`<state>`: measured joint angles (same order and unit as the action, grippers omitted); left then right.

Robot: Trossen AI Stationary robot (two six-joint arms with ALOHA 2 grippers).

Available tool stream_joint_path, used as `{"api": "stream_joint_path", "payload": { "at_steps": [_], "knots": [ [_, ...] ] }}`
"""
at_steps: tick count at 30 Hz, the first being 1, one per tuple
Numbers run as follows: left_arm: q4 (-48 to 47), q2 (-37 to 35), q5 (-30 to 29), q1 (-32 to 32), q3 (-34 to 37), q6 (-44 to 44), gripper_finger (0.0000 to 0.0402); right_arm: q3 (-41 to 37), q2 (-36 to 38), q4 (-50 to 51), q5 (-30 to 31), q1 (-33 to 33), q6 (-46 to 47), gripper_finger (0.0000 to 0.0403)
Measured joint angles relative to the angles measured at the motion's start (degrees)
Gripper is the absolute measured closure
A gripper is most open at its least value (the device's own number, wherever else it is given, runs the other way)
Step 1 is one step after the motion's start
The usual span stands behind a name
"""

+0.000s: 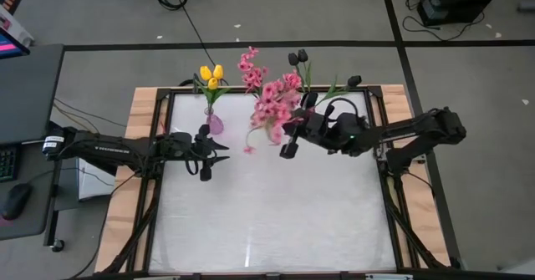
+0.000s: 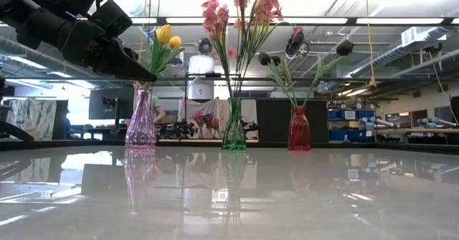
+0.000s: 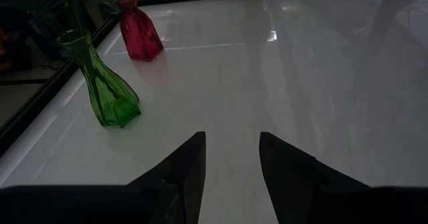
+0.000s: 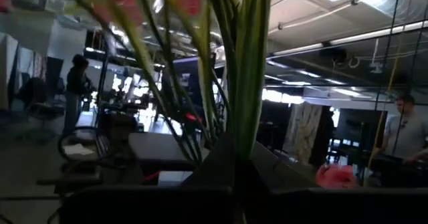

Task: Sort flowers into vase by color
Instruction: Put the pink flower into the green vase

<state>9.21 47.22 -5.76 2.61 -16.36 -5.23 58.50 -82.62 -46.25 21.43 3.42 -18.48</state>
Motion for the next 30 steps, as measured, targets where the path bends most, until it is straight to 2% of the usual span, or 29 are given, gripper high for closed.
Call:
{"api": "stream_joint_path", "payload": {
  "at_steps": [3,12,23,30],
  "knots": [
    [0.03,0.0,0.02,0.0,0.0,0.0,0.0255,0.0,-3.43,-5.55,0.19,-0.7,0.26,0.039],
    [-0.02,0.0,0.0,0.0,0.0,0.0,0.0255,0.0,-14.0,-22.22,6.21,-0.68,-3.17,0.039],
    [-0.01,0.0,0.0,0.0,0.04,0.0,0.0255,-0.02,-15.81,-23.34,11.88,0.34,-9.15,0.039],
    [0.0,0.0,0.01,0.0,0.04,0.0,0.0255,-0.02,-15.72,-22.2,13.95,0.83,-7.76,0.039]
  ]
}}
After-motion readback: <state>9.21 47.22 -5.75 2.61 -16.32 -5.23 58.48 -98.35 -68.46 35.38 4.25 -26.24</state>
